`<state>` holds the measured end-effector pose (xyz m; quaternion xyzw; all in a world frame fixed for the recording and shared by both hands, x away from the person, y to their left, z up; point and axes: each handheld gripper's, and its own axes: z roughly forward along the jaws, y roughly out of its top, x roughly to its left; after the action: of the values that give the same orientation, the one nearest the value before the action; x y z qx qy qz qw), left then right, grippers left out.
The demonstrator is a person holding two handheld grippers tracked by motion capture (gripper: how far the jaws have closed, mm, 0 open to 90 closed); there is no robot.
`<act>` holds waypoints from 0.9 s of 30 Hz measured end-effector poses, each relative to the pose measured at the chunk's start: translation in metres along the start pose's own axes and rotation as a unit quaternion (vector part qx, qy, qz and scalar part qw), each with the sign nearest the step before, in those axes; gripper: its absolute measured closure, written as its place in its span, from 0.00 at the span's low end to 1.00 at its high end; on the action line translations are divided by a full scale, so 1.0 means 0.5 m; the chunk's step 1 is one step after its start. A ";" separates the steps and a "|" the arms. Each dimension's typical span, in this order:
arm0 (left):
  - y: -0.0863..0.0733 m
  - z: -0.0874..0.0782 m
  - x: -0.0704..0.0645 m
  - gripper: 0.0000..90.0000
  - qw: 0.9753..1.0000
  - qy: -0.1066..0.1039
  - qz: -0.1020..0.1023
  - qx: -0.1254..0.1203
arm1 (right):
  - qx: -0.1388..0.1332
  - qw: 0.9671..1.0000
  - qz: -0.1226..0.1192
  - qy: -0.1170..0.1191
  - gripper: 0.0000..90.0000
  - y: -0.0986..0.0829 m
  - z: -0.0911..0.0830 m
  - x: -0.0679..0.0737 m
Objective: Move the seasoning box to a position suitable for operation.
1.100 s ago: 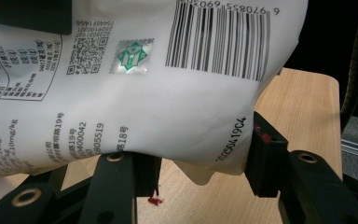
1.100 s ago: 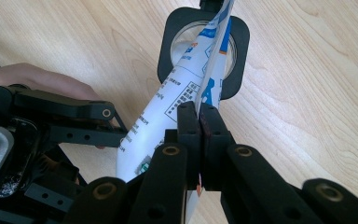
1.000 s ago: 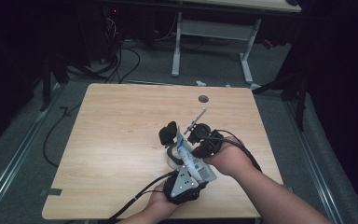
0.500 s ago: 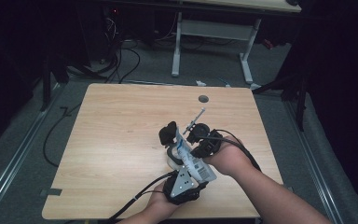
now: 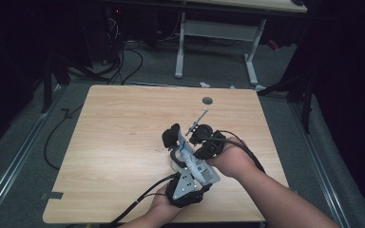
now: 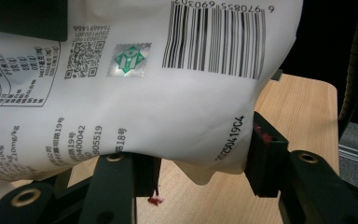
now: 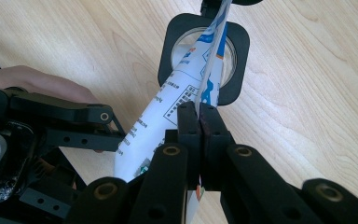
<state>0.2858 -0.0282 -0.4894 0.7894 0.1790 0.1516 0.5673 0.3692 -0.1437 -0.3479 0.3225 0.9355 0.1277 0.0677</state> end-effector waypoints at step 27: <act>0.001 -0.001 -0.004 0.60 1.000 -0.001 0.005 0.000 | 0.002 1.000 -0.001 0.000 0.99 -0.002 -0.003 0.003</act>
<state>0.2838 -0.0288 -0.4888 0.7907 0.1743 0.1537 0.5664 0.3673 -0.1438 -0.3470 0.3216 0.9361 0.1253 0.0670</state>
